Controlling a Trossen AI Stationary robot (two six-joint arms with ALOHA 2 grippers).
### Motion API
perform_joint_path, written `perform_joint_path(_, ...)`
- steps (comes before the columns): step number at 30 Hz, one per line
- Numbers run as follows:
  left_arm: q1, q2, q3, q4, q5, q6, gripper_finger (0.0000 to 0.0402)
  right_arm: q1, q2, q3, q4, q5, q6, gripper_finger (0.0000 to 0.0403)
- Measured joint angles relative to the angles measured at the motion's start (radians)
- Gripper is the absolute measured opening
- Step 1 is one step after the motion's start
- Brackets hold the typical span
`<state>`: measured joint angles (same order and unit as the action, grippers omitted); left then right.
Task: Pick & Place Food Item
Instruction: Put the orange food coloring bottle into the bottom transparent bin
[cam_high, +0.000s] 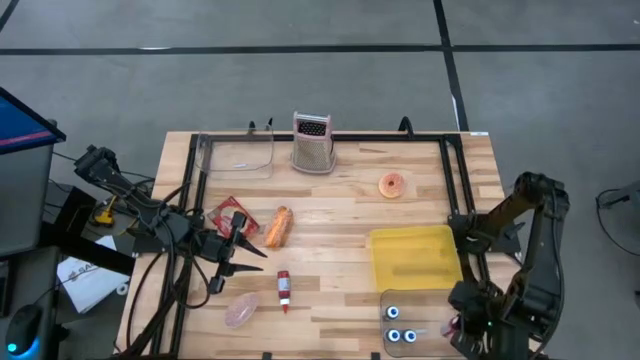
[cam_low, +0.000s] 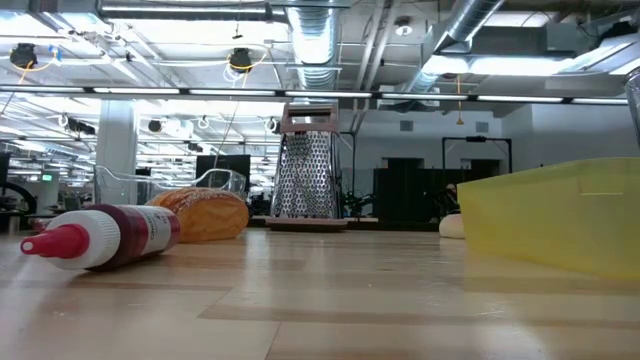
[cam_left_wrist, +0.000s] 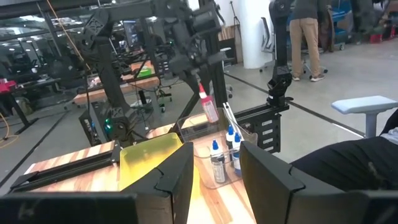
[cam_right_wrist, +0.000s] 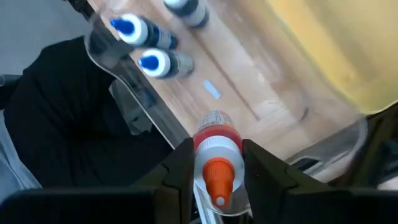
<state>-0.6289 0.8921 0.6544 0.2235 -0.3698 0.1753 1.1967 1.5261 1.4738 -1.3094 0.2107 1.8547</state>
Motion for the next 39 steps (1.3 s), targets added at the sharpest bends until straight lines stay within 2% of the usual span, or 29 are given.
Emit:
perform_joint_path(7,0.0,0.0,0.0,0.003,0.0,0.0,0.0125,0.016,0.0,-0.157,0.195,-0.002,0.015,0.0099)
perform_joint_path(19,0.0,0.0,0.0,0.002,0.0,0.0,0.0125,0.042,0.0,-0.272,0.267,-0.029,0.038,0.01)
perform_joint_path(39,0.0,0.0,0.0,0.013,0.0,0.0,0.0125,0.087,0.08,-0.308,0.305,-0.029,0.068,0.0105)
